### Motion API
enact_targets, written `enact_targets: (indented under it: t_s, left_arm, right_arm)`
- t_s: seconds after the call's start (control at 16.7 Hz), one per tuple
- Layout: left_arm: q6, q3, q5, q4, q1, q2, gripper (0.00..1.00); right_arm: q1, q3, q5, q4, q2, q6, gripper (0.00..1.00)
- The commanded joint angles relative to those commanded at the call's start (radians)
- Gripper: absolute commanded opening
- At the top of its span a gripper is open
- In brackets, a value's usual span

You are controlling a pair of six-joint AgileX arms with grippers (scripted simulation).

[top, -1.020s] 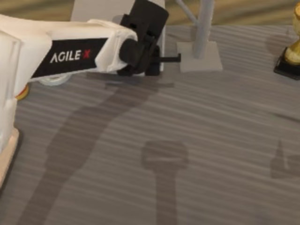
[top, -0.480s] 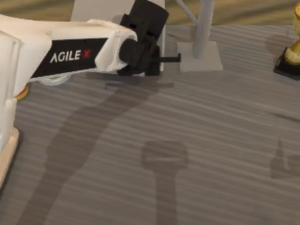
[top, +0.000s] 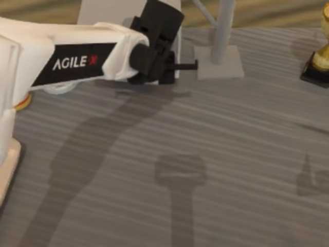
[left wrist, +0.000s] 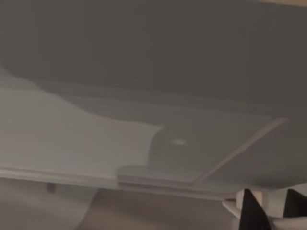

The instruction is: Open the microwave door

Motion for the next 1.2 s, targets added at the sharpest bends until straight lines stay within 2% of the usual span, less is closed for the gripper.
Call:
enact_targets:
  t_s: [0.3,1.2]
  left_arm:
    - [0.043,-0.052,0.027,0.035,0.013,-0.035,0.0]
    - [0.044,-0.054,0.027,0.036,0.013,-0.036,0.0]
  right_arm:
    - [0.0,0.0,0.0,0.0,0.0,0.0,1.0]
    - [0.0,0.0,0.0,0.0,0.0,0.0,1.0]
